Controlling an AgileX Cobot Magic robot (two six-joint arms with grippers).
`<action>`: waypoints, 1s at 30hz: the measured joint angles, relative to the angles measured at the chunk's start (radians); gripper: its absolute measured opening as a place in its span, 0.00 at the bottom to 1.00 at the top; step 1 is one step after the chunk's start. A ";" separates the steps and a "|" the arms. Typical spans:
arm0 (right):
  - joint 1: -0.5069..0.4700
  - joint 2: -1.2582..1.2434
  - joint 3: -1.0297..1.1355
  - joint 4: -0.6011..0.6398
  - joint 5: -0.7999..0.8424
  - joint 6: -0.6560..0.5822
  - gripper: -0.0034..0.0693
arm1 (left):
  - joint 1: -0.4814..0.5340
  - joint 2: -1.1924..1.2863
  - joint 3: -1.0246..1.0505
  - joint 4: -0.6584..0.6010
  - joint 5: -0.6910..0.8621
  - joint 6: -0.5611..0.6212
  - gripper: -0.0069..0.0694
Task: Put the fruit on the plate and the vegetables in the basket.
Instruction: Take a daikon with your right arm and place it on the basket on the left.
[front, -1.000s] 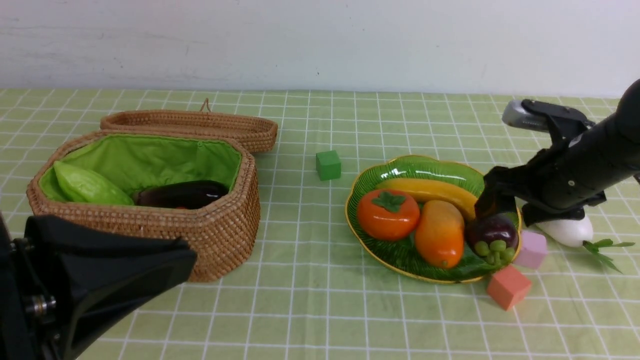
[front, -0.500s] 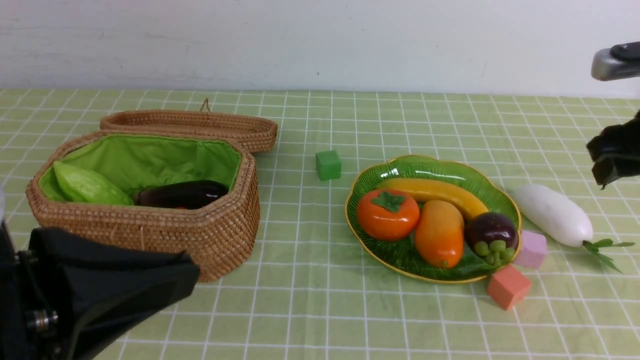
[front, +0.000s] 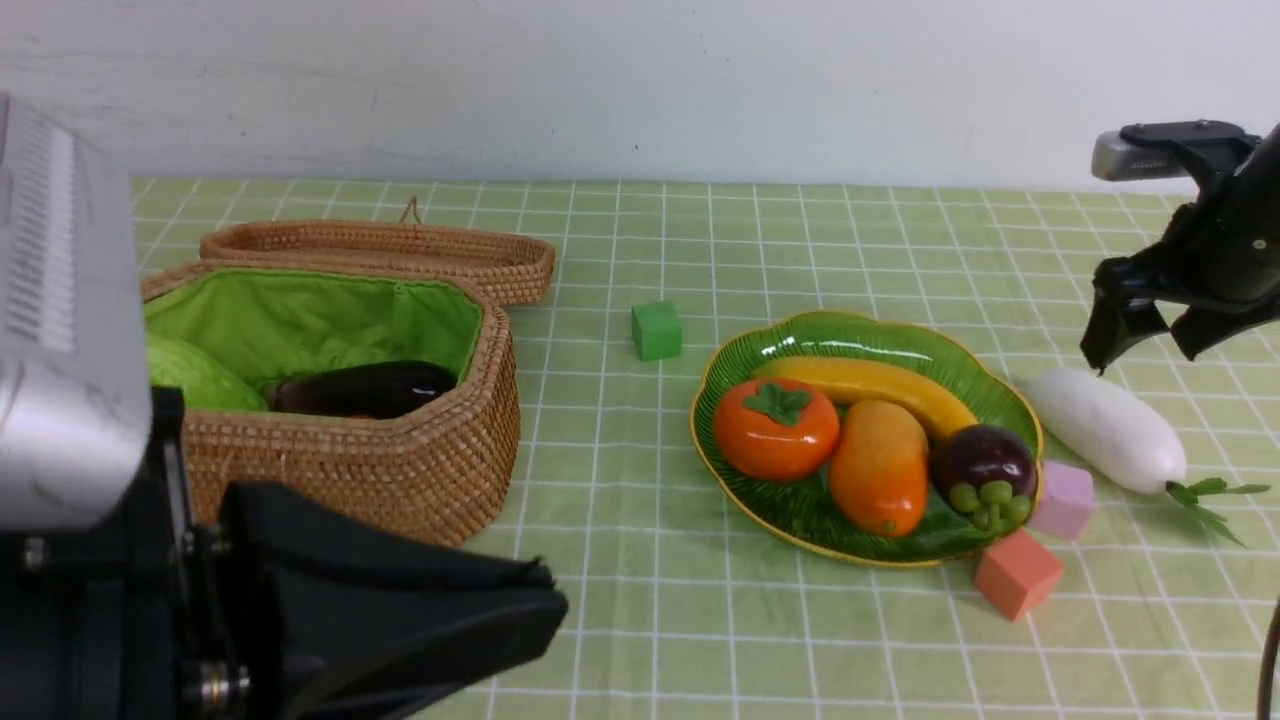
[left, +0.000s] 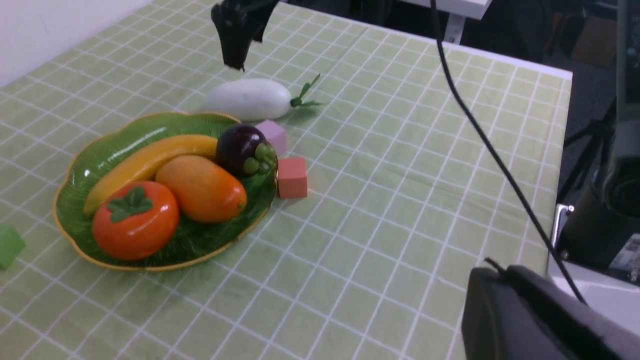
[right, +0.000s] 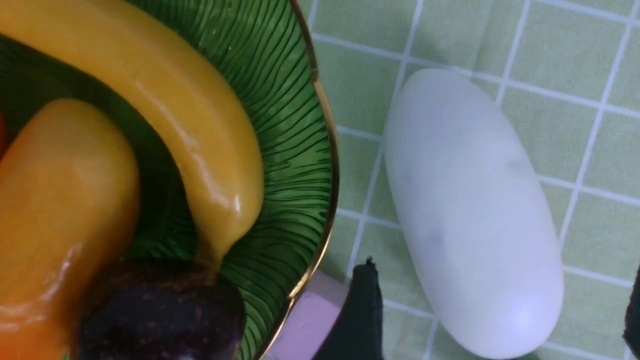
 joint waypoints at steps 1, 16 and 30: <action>-0.002 0.015 -0.002 -0.003 -0.003 0.000 0.95 | 0.000 0.003 -0.009 -0.001 -0.005 0.001 0.07; -0.006 0.177 -0.006 -0.037 -0.066 -0.017 0.87 | 0.000 0.013 -0.031 -0.003 -0.061 0.004 0.07; -0.006 0.165 -0.006 -0.023 -0.017 -0.009 0.80 | 0.000 0.013 -0.031 0.270 0.029 -0.221 0.07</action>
